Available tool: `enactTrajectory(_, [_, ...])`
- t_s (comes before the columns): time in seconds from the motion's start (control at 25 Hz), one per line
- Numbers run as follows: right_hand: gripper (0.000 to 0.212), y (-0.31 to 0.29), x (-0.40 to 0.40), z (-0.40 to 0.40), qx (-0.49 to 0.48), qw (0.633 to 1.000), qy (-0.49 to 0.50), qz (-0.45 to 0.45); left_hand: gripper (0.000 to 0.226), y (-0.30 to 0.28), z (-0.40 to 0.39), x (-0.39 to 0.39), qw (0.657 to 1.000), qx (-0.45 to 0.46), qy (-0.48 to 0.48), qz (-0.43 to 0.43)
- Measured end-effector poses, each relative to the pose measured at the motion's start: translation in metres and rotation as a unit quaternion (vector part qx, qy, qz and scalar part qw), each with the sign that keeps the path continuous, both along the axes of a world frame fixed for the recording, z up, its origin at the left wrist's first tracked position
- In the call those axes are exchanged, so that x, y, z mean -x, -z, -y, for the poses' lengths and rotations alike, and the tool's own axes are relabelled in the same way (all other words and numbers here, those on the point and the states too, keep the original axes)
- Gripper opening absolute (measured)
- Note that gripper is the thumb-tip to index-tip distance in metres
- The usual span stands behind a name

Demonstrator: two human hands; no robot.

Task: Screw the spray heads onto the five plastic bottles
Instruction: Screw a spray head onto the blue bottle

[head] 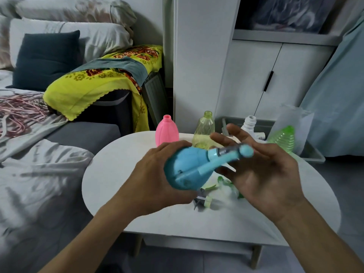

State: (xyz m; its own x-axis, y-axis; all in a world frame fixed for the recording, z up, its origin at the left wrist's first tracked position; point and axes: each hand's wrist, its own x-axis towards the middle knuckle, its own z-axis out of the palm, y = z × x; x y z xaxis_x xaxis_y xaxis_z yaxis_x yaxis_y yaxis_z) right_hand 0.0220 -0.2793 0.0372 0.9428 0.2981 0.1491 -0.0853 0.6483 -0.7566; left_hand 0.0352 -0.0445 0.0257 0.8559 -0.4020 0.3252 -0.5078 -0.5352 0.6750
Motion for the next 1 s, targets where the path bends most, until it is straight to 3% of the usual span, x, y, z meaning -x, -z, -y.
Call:
enactTrajectory(0.12, [0.055,0.005,0.0,-0.003,0.1,0.992,0.043,0.057,0.075,-0.002,0.005,0.001,0.973,0.084,0.069,-0.206])
enactTrajectory(0.2, [0.054,0.007,0.0,-0.01,0.181,0.971,0.136,0.076,0.072,-0.001,0.013,0.006,0.969,0.082,0.07,-0.222])
enactTrajectory(0.36, [0.06,0.011,-0.003,-0.021,0.176,0.95,0.254,0.044,0.071,0.002,0.028,0.013,0.967,0.137,0.025,-0.212])
enactTrajectory(0.48, [0.044,0.009,-0.002,-0.022,0.072,0.99,0.121,-0.02,0.06,-0.001,0.028,0.013,0.915,0.175,0.083,-0.354])
enactTrajectory(0.6, [0.041,0.005,0.003,-0.015,0.071,0.997,0.008,0.0,0.055,-0.007,0.026,0.015,0.841,0.205,0.151,-0.478])
enactTrajectory(0.8, [0.033,0.002,0.005,-0.013,0.023,0.998,-0.05,0.019,0.038,-0.004,0.021,0.014,0.787,0.267,0.188,-0.523])
enactTrajectory(0.88, [0.023,0.004,0.003,-0.018,0.029,0.999,-0.028,-0.016,0.04,-0.001,0.023,0.012,0.791,0.271,0.156,-0.526])
enactTrajectory(1.0, [0.018,0.005,0.001,-0.024,0.077,0.996,0.044,-0.031,0.05,0.004,0.03,0.012,0.851,0.261,0.089,-0.447])
